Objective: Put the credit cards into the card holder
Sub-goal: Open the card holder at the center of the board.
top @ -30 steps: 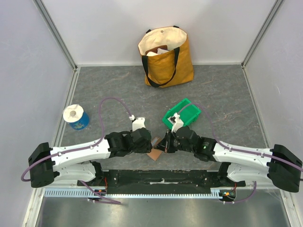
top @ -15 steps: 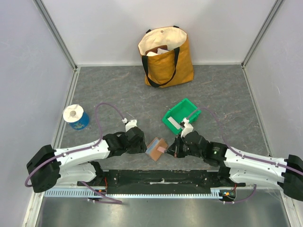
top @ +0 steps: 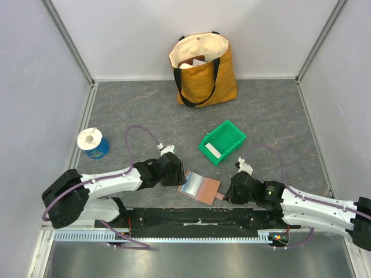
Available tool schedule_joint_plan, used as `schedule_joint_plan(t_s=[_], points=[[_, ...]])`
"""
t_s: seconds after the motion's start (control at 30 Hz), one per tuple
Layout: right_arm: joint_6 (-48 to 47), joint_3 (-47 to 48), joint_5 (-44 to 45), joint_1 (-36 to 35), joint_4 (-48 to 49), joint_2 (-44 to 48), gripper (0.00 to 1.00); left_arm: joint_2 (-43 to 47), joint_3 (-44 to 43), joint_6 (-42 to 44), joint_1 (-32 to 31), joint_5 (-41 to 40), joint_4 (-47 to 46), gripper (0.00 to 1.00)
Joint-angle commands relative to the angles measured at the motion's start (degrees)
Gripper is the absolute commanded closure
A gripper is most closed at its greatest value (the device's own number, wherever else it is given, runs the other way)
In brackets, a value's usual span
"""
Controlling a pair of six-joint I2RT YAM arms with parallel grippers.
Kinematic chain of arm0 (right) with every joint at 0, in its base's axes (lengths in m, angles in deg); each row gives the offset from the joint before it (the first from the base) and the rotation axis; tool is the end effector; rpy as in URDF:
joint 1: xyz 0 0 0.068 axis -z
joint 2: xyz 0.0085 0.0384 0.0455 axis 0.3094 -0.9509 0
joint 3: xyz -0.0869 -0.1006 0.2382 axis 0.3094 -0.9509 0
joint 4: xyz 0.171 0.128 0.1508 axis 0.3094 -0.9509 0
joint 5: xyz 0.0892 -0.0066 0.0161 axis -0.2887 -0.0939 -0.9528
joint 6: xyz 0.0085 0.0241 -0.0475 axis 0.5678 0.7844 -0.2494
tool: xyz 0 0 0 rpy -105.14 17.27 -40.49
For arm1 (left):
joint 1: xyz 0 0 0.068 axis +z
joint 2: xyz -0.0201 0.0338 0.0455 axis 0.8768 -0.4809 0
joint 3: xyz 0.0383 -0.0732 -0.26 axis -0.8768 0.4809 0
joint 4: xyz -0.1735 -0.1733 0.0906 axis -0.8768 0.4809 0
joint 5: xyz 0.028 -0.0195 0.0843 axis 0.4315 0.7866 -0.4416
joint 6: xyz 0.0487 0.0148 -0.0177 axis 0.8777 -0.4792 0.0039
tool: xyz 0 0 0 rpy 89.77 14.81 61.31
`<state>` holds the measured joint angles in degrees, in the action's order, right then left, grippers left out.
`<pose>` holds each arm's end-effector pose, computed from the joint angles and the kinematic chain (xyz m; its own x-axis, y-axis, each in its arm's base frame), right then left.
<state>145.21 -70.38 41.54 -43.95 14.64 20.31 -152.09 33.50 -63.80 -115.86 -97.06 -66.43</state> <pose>0.0702 0.1230 0.1517 -0.9218 0.1474 -0.3586 -0.0518 0.8698 0.4906 0.1347 -0.1818 0.1616 -0.8983 -0.0927 -0.4296 0.0900 0.9179 -0.3864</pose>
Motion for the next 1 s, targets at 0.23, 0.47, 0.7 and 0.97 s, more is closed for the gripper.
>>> schedule_joint_plan(t_s=[0.23, 0.47, 0.7, 0.97], points=[[2.4, 6.8, 12.0, 0.3, -10.2, -12.6, 1.0, 2.0, 2.8, 2.2, 1.4, 7.0, -11.0, 0.45], [1.8, 8.4, 14.4, 0.3, -12.8, -16.0, 1.0, 3.7, 7.1, -0.6, 2.0, 7.8, -11.5, 0.54], [0.6, 8.5, 14.3, 0.3, -11.6, -15.4, 1.0, 2.0, 6.8, -0.5, 2.0, 6.4, -9.5, 0.65], [0.3, 8.2, 13.1, 0.3, -10.0, -15.8, 1.0, -2.2, 8.4, -2.1, 2.0, 13.2, -18.6, 0.86]])
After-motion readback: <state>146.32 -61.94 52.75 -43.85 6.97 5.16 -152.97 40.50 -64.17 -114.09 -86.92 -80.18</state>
